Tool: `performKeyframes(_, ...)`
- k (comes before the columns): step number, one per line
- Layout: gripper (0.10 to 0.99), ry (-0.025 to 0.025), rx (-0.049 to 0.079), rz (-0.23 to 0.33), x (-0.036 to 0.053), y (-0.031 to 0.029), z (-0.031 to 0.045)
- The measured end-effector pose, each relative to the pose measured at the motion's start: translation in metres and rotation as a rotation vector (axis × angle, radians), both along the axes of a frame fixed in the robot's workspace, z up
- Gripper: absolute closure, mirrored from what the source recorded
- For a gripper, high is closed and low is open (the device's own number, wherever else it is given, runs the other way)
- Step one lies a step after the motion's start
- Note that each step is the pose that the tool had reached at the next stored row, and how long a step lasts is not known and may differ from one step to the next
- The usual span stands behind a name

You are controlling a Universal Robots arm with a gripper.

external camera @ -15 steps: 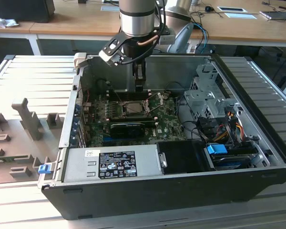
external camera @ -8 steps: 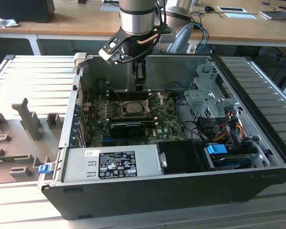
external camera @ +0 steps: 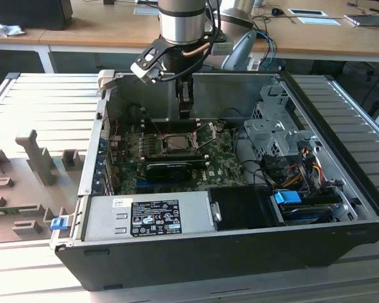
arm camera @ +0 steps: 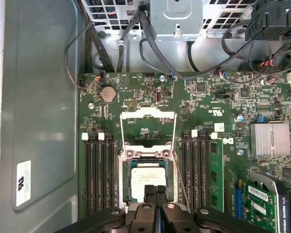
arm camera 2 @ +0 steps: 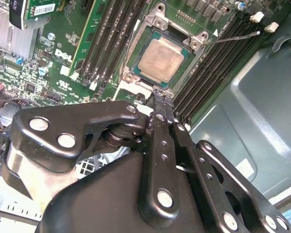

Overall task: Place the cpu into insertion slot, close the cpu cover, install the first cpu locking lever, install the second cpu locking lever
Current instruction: 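Close the cpu cover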

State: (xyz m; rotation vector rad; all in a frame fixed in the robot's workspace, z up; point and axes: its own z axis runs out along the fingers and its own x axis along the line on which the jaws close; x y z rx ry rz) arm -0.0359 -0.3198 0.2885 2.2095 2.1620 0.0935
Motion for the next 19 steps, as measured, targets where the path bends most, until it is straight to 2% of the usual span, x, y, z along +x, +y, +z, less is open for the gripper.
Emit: performKeyframes(19, 0.98, 0.0, 0.0, 0.0, 0.0, 0.0, 0.0052)
